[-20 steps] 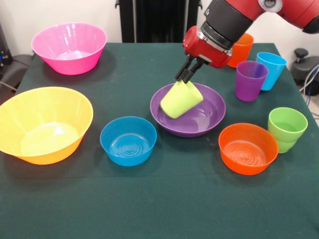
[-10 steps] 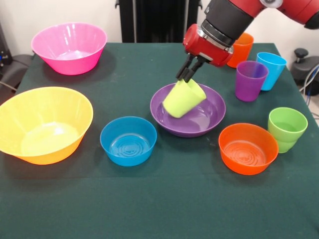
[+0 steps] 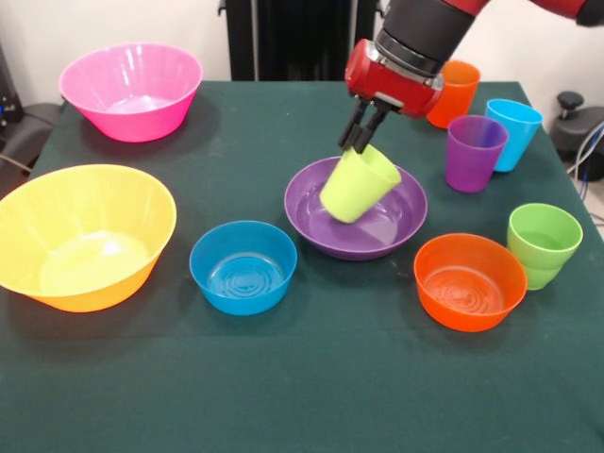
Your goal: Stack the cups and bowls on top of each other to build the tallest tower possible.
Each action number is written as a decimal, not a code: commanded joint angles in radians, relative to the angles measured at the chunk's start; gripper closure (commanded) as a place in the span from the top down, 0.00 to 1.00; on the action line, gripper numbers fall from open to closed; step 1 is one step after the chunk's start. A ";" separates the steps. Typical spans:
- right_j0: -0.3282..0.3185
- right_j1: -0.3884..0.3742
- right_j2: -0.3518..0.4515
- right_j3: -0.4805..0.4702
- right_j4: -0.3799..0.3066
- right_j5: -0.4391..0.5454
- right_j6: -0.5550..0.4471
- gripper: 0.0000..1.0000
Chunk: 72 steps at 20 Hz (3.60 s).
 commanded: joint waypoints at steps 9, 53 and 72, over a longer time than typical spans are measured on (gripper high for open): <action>-0.008 -0.197 0.358 -0.038 0.092 0.016 -0.286 0.00; -0.076 -0.407 0.694 0.006 0.040 0.063 -0.692 0.00; -0.071 -0.381 0.690 -0.005 -0.004 0.123 -0.711 0.00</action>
